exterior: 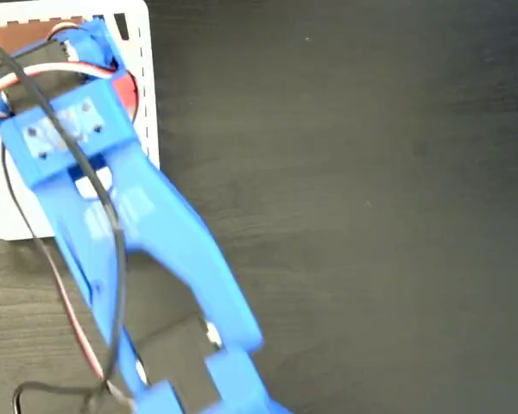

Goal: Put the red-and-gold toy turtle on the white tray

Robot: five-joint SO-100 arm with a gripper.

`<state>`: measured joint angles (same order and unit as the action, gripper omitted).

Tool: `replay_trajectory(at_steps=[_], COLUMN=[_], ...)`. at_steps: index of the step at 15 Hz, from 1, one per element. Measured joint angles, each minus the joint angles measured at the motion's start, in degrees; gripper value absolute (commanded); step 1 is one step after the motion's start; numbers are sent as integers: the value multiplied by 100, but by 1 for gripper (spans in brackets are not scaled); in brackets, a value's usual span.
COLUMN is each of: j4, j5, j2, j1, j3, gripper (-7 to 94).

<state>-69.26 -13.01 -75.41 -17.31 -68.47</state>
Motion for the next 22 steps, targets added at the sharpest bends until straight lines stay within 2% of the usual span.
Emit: replay_trajectory(at_steps=[3, 5, 8, 12, 14, 17, 22], j4=[923, 1749, 1916, 2004, 1881, 984, -211], j5=[378, 853, 993, 1116, 1187, 1283, 1230], j2=[-1582, -3155, -4948, -6750, -7559, -8921, -10749], j1=[255, 334, 694, 1591, 1802, 1723, 1679], j3=[-1107, -2610, -4131, -6609, -7752, -8842, -9571], gripper=[0, 0, 0, 0, 0, 0, 0])
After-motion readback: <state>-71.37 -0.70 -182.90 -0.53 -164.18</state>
